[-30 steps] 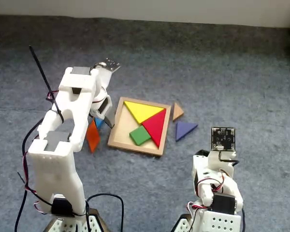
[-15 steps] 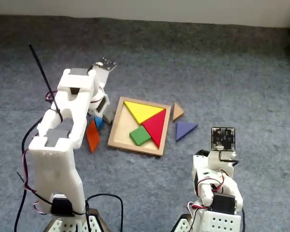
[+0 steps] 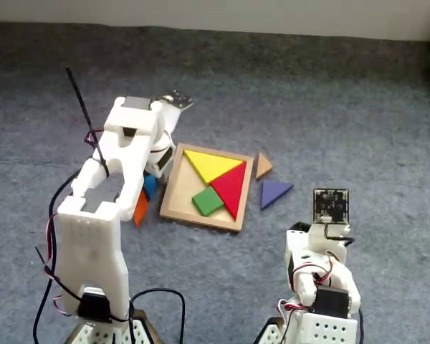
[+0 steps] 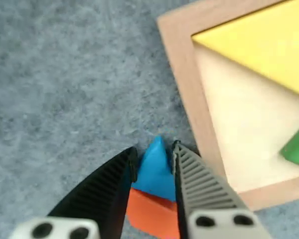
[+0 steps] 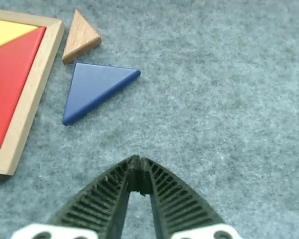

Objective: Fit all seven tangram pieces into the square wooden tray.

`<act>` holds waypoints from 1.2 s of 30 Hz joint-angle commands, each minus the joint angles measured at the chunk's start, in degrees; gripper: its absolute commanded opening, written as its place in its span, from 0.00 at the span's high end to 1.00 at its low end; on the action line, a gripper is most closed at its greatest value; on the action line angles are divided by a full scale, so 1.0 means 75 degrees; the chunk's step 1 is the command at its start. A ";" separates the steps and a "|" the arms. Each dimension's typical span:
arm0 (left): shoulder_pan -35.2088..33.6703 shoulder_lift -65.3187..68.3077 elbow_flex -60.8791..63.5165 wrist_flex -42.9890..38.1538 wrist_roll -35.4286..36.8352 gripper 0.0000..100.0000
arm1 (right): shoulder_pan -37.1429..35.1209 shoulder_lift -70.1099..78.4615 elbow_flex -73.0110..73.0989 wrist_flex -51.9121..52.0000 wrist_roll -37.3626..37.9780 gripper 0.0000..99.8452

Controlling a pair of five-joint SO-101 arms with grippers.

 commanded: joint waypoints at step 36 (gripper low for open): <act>-0.0264 -0.0486 0.1061 0.0082 0.0821 0.76 | 0.0264 -0.0018 0.1037 -0.0158 -0.0047 0.99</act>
